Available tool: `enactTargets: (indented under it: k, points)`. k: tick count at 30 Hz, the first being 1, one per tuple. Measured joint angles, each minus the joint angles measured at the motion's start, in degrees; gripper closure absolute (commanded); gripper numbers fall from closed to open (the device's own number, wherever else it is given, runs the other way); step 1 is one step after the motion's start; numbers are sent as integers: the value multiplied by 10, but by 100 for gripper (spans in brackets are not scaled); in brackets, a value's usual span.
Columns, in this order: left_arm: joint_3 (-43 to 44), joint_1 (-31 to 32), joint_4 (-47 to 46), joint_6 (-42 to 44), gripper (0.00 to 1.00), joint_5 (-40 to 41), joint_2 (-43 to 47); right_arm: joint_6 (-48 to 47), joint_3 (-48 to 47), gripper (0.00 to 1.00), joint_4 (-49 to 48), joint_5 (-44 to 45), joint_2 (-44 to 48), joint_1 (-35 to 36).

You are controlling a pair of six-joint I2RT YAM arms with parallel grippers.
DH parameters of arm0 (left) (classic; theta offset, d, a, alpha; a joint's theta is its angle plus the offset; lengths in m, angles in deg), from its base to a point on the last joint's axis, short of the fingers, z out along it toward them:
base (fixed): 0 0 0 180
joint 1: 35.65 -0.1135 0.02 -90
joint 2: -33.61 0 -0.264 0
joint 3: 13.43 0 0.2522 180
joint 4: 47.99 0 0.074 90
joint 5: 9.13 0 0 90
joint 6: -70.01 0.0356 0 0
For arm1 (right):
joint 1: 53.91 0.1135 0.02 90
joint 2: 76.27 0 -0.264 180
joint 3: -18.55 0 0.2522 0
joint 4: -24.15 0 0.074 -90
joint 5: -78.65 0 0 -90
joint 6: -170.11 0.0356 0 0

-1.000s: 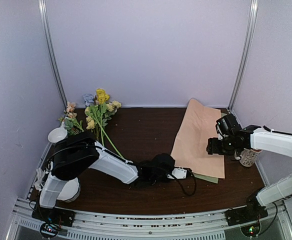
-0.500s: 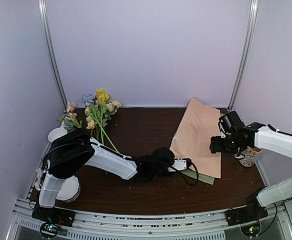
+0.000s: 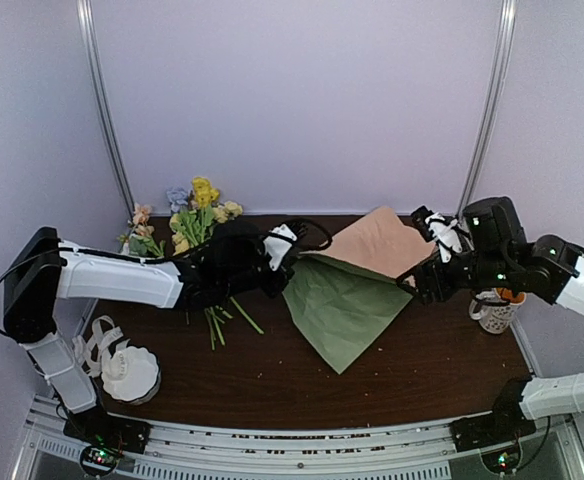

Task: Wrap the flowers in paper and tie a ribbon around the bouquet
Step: Pass from the left arm to the right

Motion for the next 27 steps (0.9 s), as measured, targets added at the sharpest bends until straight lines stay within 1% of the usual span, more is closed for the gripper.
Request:
enactTargets:
  k: [1,3,6,7,12,16,19,21,22,25,27]
  points:
    - [-14,-6,1,-18,100,-10,8,-23,6,12,-15,9,12,39]
    - [-36,-13,8,-47,100,-20,21,-84,27,6,-45,19,27,99]
    - [-54,-16,10,-71,100,-26,32,-188,73,2,-86,29,39,147]
    - [-58,-16,10,-75,100,-28,34,-228,102,0,-119,38,47,156]
    - [-68,-16,10,-96,100,-37,38,-396,231,0,-250,65,86,159]
    - [-78,-16,10,-105,100,-39,47,-455,251,1,-315,68,63,129]
    - [-81,-16,10,-108,100,-43,50,-480,250,6,-361,77,25,109]
    - [-81,-16,9,-108,100,-46,51,-492,250,14,-387,83,-6,105]
    - [-82,-16,9,-109,100,-47,51,-497,250,24,-395,84,-18,105]
    - [-84,-16,9,-109,100,-50,51,-510,250,65,-415,84,-50,103]
    - [-85,-17,8,-109,100,-54,51,-511,250,87,-424,78,-57,98]
